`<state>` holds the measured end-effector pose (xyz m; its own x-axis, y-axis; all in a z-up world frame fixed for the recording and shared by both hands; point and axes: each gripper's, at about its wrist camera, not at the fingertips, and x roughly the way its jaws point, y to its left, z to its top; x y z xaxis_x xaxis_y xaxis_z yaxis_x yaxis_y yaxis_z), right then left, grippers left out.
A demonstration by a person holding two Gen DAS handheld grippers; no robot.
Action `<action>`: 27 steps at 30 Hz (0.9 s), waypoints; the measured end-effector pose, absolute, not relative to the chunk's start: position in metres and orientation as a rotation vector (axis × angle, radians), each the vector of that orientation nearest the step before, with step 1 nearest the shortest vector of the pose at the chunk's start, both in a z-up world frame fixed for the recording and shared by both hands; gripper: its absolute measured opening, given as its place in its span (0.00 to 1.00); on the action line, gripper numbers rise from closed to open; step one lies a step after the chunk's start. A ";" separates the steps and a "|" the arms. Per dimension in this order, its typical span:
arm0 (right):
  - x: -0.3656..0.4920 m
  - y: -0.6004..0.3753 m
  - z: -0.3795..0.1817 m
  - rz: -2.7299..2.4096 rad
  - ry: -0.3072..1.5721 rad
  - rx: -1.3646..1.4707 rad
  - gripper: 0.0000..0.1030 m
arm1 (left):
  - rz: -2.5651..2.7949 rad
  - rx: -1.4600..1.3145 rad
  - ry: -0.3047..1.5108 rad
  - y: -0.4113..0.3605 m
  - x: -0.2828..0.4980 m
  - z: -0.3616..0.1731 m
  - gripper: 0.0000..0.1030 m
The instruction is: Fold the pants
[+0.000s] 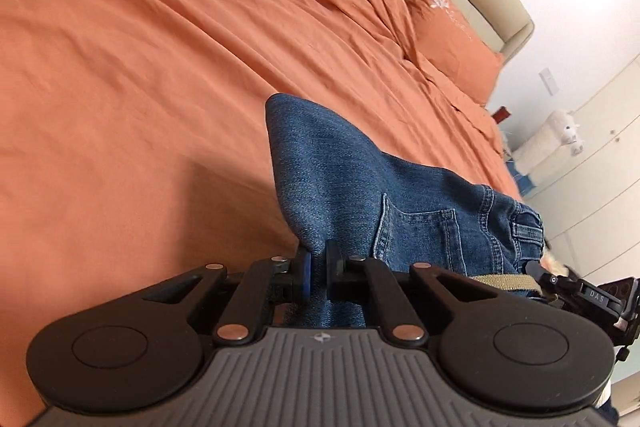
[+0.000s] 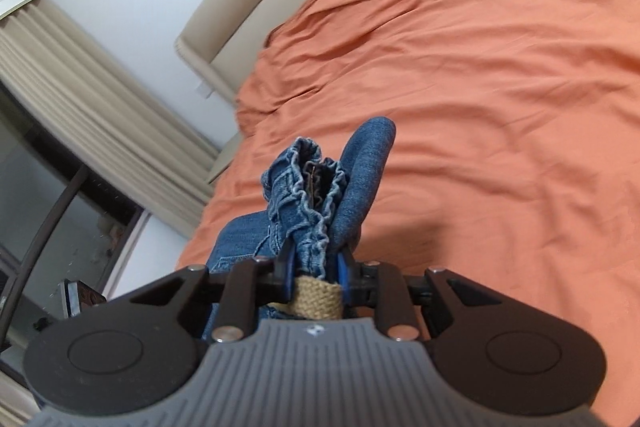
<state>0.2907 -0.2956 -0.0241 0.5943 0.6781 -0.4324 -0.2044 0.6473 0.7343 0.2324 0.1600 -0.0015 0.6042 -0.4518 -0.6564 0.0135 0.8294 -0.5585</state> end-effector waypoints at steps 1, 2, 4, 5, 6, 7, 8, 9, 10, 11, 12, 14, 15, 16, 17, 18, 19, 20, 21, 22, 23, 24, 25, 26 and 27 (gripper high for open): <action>0.289 -0.285 -0.024 0.578 0.775 0.693 0.16 | -0.272 -0.531 0.890 0.168 0.228 0.003 0.06; 0.287 -0.274 -0.025 0.594 0.777 0.698 0.16 | -0.258 -0.516 0.885 0.178 0.223 0.008 0.06; 0.285 -0.250 -0.027 0.623 0.779 0.711 0.16 | -0.226 -0.495 0.874 0.197 0.218 0.017 0.06; 0.283 -0.238 -0.029 0.638 0.779 0.717 0.16 | -0.209 -0.487 0.873 0.207 0.218 0.019 0.06; 0.283 -0.226 -0.031 0.652 0.781 0.725 0.16 | -0.192 -0.481 0.871 0.217 0.219 0.020 0.06; 0.284 -0.214 -0.035 0.665 0.785 0.732 0.16 | -0.179 -0.471 0.871 0.225 0.220 0.020 0.06; 0.285 -0.203 -0.039 0.677 0.788 0.739 0.16 | -0.166 -0.460 0.873 0.231 0.223 0.018 0.06; 0.286 -0.193 -0.043 0.684 0.795 0.745 0.16 | -0.154 -0.451 0.876 0.238 0.226 0.016 0.06; 0.288 -0.182 -0.048 0.689 0.805 0.749 0.16 | -0.141 -0.442 0.880 0.244 0.230 0.012 0.06; 0.291 -0.173 -0.052 0.693 0.814 0.747 0.16 | -0.129 -0.436 0.882 0.250 0.234 0.008 0.06; 0.294 -0.164 -0.056 0.697 0.821 0.740 0.16 | -0.121 -0.438 0.884 0.255 0.238 0.002 0.06; 0.300 -0.151 -0.064 0.695 0.838 0.731 0.16 | -0.115 -0.440 0.885 0.265 0.243 -0.008 0.06; 0.304 -0.145 -0.068 0.692 0.844 0.727 0.16 | -0.115 -0.445 0.884 0.269 0.245 -0.016 0.06; 0.305 -0.142 -0.072 0.688 0.848 0.725 0.16 | -0.117 -0.456 0.886 0.274 0.248 -0.024 0.06; 0.309 -0.140 -0.077 0.682 0.854 0.724 0.16 | -0.118 -0.472 0.889 0.277 0.252 -0.035 0.06; 0.313 -0.137 -0.083 0.675 0.864 0.720 0.16 | -0.119 -0.484 0.893 0.281 0.254 -0.044 0.06; 0.316 -0.135 -0.090 0.668 0.878 0.713 0.16 | -0.119 -0.492 0.898 0.284 0.256 -0.054 0.06; 0.318 -0.134 -0.097 0.659 0.897 0.706 0.16 | -0.119 -0.495 0.904 0.288 0.257 -0.064 0.06; 0.321 -0.132 -0.105 0.651 0.918 0.696 0.16 | -0.112 -0.492 0.908 0.290 0.260 -0.073 0.06; 0.321 -0.133 -0.113 0.642 0.931 0.684 0.16 | -0.104 -0.495 0.910 0.293 0.262 -0.080 0.06; 0.323 -0.134 -0.120 0.628 0.940 0.677 0.16 | -0.099 -0.508 0.914 0.297 0.264 -0.087 0.06; 0.326 -0.137 -0.128 0.619 0.950 0.684 0.16 | -0.099 -0.524 0.923 0.301 0.266 -0.095 0.06; 0.329 -0.140 -0.135 0.611 0.961 0.693 0.16 | -0.104 -0.530 0.929 0.306 0.266 -0.100 0.06; 0.331 -0.142 -0.142 0.603 0.975 0.695 0.16 | -0.112 -0.536 0.934 0.308 0.267 -0.104 0.07; 0.333 -0.143 -0.148 0.599 0.985 0.694 0.16 | -0.116 -0.530 0.937 0.309 0.268 -0.107 0.07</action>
